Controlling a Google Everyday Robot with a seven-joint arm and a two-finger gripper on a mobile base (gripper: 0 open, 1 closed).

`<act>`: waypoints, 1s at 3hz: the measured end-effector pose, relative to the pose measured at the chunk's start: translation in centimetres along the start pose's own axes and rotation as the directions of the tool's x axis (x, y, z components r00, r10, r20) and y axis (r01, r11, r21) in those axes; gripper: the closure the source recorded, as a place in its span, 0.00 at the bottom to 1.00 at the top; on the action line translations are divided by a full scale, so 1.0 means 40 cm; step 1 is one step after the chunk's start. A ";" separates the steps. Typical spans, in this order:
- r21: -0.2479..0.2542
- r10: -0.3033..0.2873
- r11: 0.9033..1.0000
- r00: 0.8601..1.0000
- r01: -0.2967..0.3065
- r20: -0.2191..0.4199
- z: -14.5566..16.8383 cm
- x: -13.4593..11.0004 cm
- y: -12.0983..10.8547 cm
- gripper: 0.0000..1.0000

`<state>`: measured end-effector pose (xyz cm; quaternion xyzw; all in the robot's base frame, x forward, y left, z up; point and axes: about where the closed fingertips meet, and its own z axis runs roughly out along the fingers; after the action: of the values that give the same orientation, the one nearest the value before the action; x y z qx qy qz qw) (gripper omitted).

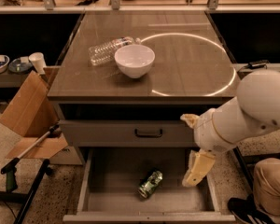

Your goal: Pick green can from middle drawer and place on counter

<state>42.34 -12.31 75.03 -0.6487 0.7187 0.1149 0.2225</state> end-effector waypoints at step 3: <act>-0.061 -0.040 0.997 0.999 0.039 -0.014 0.096 -0.008 0.012 0.00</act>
Offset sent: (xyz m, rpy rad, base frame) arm 0.0041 0.0078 -0.0219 -0.0073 0.0285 0.0370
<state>42.52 -10.24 71.76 -0.6701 0.7035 0.1273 0.1996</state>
